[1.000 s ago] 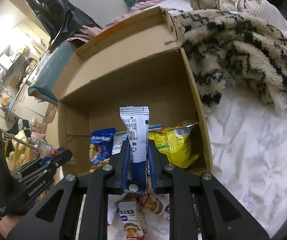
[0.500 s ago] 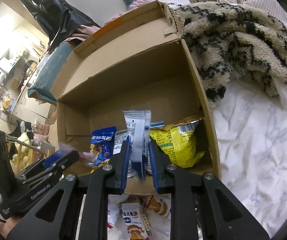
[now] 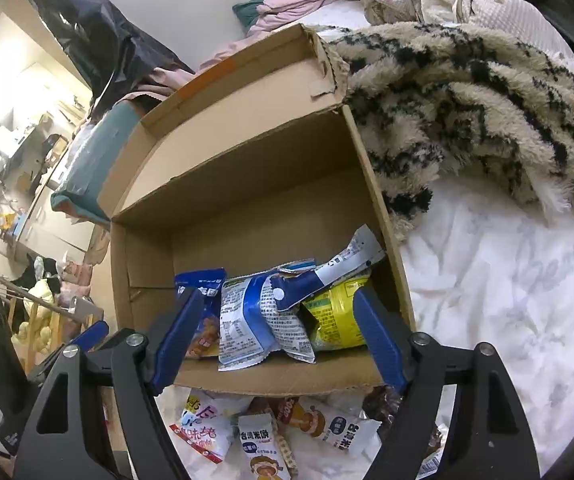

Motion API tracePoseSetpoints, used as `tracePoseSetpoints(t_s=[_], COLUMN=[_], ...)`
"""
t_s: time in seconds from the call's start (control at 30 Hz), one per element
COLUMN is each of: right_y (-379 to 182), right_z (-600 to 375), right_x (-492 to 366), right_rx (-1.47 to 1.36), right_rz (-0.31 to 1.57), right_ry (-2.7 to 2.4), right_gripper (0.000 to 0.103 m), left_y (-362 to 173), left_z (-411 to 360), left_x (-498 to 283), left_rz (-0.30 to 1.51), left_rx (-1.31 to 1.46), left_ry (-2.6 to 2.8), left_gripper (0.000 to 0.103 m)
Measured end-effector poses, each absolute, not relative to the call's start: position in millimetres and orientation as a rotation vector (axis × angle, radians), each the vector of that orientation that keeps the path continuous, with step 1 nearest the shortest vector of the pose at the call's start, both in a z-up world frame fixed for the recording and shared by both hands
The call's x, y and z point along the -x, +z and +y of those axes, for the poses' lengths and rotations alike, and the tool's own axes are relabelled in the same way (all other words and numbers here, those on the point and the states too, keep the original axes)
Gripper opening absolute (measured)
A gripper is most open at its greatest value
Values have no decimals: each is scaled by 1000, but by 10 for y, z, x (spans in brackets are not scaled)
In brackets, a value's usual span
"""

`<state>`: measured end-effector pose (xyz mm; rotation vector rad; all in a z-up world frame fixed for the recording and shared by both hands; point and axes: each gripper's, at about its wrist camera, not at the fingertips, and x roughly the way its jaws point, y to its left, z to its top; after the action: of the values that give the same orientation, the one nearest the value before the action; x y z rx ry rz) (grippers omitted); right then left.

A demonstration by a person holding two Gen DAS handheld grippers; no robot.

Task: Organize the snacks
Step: 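Carry both held snacks into the cardboard box and open both grippers, then withdraw both grippers from the box back over the snack pile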

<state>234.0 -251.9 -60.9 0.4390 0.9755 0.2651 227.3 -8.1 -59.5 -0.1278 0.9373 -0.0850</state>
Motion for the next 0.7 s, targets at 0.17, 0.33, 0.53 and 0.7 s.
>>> tracePoseSetpoints(t_s=[0.17,0.33,0.53,0.7], right_y=[-565,-502,-373,-373], right_z=[-2513,-2498,-2529,-2572], right_x=[-2290,-2162,-1929,-1702], right_rx=[-429,-412,-407,-410], right_rz=[969,978,963,972], right_ry=[270,270,276,268], right_gripper=[81,81,80,81], left_y=[-581,-516,-452,-380], left_z=[-27,-13,66,104], left_x=[-2172,-2045,-1837,-1622], left_rz=[920,913,919,896], left_rx=[121,101,159,167], left_ry=[-48,-47,-49,-40], left_gripper=[87,87,89,102])
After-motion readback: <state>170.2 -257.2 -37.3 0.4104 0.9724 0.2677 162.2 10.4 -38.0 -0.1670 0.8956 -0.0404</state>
